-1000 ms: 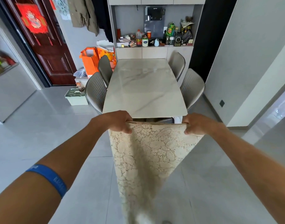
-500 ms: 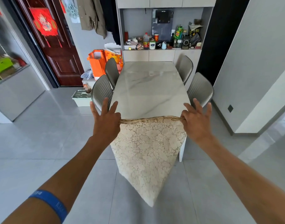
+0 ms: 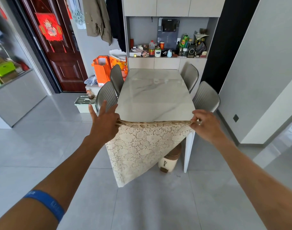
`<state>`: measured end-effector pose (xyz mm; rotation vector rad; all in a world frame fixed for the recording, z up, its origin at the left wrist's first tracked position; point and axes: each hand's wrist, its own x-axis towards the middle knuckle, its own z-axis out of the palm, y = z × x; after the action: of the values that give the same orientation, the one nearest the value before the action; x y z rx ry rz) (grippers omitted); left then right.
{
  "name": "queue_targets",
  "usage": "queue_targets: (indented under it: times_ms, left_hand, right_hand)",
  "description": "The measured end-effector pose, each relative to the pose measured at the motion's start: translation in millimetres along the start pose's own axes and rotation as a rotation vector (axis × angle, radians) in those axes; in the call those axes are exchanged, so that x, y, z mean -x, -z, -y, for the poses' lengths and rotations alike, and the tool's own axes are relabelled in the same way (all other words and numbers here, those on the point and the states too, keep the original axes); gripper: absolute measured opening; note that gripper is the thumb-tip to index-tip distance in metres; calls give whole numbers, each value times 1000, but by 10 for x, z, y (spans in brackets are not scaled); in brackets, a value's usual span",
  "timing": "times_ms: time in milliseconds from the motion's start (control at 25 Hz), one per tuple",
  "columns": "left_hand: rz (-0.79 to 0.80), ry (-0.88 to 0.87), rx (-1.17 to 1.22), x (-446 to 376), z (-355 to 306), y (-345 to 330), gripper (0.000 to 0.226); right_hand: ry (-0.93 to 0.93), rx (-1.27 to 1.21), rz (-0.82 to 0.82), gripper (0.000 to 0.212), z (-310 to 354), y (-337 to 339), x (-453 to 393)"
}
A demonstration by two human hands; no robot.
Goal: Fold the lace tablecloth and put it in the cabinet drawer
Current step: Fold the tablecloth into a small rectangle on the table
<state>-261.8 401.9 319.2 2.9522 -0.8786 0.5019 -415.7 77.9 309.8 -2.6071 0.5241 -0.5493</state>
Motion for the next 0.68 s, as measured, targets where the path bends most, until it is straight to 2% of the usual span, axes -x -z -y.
queue_targets:
  times_ms: [120, 240, 400, 480, 560, 680]
  left_hand:
    - [-48, 16, 37, -31, 93, 79, 11]
    - [-38, -13, 58, -22, 91, 148, 4]
    - [11, -18, 91, -32, 130, 203, 6]
    - [70, -17, 136, -102, 226, 265, 16]
    - [177, 16, 269, -173, 331, 396, 39]
    - [243, 7, 399, -341, 490, 577, 46]
  right_hand:
    - [66, -177, -70, 13, 129, 26, 14]
    - [142, -22, 55, 17, 239, -11, 40]
    - [71, 97, 141, 24, 313, 65, -10]
    - [38, 32, 246, 22, 359, 151, -62]
    - [-6, -109, 388, 11, 425, 288, -145]
    - [-56, -283, 499, 39, 528, 541, -363]
